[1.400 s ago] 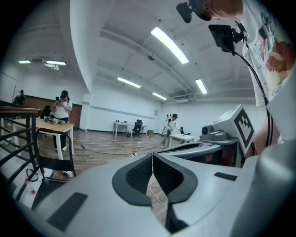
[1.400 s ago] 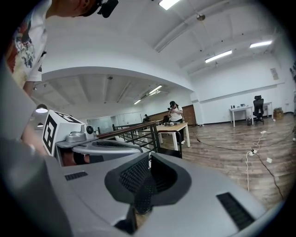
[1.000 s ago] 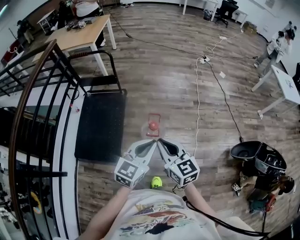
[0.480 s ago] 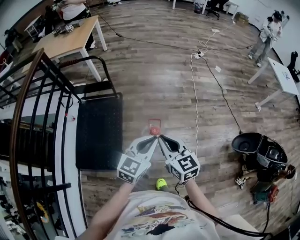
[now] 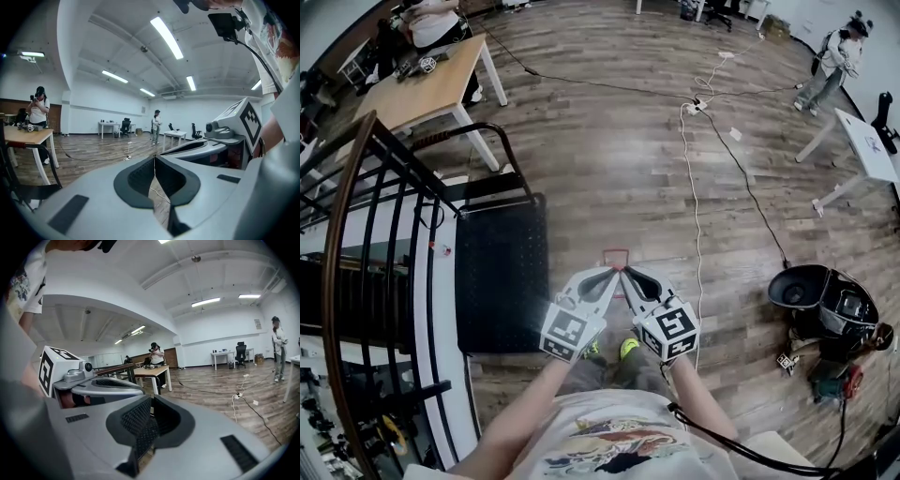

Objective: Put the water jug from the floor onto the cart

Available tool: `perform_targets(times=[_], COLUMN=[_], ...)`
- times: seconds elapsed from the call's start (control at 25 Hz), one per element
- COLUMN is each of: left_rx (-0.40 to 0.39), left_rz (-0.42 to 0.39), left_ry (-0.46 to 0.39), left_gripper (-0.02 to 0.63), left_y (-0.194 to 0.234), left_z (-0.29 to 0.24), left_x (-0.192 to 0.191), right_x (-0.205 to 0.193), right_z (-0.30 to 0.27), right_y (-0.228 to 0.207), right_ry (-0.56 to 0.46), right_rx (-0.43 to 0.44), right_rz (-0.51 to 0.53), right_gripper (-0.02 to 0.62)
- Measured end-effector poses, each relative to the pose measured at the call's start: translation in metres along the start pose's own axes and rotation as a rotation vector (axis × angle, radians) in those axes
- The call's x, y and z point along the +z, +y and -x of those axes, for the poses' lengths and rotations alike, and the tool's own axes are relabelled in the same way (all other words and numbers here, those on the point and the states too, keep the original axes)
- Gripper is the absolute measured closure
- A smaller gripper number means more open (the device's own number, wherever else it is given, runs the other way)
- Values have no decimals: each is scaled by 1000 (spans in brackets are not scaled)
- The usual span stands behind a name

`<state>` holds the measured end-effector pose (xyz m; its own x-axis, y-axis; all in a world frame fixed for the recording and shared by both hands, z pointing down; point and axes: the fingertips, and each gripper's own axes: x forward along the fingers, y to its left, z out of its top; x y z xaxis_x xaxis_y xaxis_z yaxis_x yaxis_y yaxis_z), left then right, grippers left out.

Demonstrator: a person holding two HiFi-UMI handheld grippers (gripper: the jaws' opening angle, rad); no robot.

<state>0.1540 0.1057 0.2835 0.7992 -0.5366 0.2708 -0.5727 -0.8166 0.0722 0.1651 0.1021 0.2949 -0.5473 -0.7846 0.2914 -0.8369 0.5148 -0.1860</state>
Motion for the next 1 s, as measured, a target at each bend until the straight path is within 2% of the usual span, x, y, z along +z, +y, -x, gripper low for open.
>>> perform_targets(times=[0.28,0.48,0.76,1.0], left_rx=[82,70,58,102], left_rz=[9,19,5,21], left_ry=[-36,-23,6,83], left_gripper=[594,594,592,581], left_y=[23,41,73,94], left_z=[-38,-74,-122,-153], left_x=[-8,-41,-118,-201], right_x=[-7,-36,-105,-183], right_z=[-25,-53,-98,-134], right_y=[-35,-67,-104,-129], right_ry=[-12,32,63,126], right_rx=[58,46,42,-3], right_rz=[-5,19,42,10], right_gripper=[572,571,571,568])
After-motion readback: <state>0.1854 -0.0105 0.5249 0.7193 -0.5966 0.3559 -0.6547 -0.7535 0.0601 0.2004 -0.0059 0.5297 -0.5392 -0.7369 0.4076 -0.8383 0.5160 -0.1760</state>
